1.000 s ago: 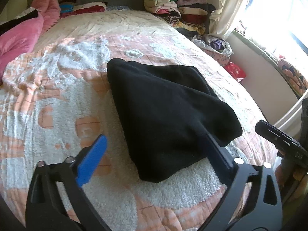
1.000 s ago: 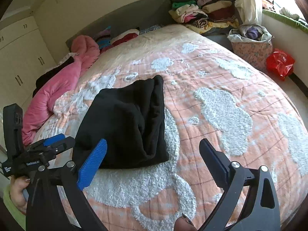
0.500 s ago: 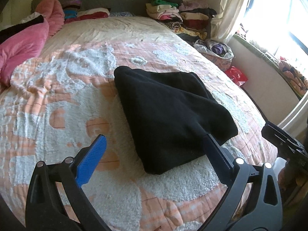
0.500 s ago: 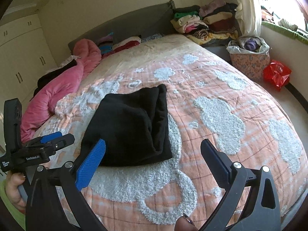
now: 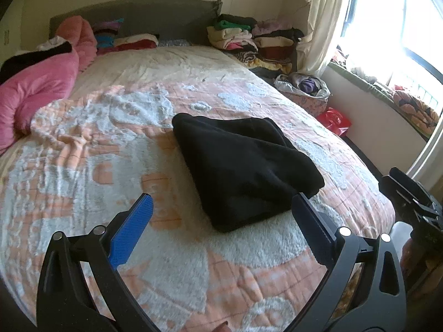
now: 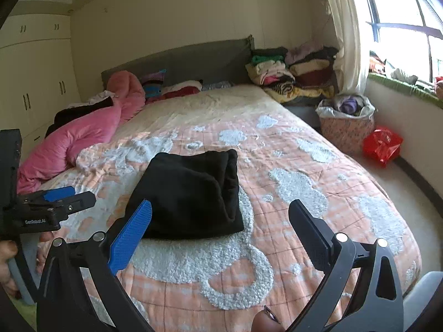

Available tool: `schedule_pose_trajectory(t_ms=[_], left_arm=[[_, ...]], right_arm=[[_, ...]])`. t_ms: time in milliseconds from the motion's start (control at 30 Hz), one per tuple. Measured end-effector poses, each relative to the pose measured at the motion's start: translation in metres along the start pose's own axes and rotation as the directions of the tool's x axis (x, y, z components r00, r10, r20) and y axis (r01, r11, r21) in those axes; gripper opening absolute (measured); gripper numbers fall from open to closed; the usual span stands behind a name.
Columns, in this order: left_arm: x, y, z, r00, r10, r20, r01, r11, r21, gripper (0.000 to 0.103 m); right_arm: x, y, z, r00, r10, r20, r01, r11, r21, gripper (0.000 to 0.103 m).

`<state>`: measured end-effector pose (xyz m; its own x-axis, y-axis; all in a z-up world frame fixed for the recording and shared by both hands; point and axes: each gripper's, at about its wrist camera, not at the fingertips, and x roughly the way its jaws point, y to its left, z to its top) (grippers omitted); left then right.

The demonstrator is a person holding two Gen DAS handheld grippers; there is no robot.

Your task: Fold small clothes

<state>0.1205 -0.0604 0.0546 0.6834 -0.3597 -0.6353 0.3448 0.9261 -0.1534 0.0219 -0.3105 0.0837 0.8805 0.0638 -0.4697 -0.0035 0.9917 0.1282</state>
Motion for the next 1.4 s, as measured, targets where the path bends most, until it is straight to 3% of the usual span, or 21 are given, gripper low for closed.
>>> schedule_pose_trajectory(t_ms=[367,767,933,1400], left_arm=[[-0.021,0.007,-0.034,1.000,0.028,0.008,-0.029,0.998,0.048,0.094],[-0.023,0.014,-0.060,1.000,0.004,-0.006,-0.004,1.000,0.012,0.094],[-0.017,0.018,-0.069,0.999,0.037,-0.032,-0.037,0.999,0.020,0.094],[-0.002,0.033,-0.084,0.998,0.015,-0.065,-0.016,1.000,-0.019,0.094]], right_arm=[[-0.023,0.014,-0.015,0.999,0.029,0.033,-0.029,1.000,0.001,0.099],[-0.046,0.030,-0.051,0.998,-0.025,0.058,0.027,0.999,-0.023,0.099],[-0.039,0.037,-0.065,0.998,-0.055,0.037,0.057,0.997,-0.057,0.099],[0.002,0.037,-0.084,0.992,-0.069,-0.107,0.068,0.998,-0.009,0.099]])
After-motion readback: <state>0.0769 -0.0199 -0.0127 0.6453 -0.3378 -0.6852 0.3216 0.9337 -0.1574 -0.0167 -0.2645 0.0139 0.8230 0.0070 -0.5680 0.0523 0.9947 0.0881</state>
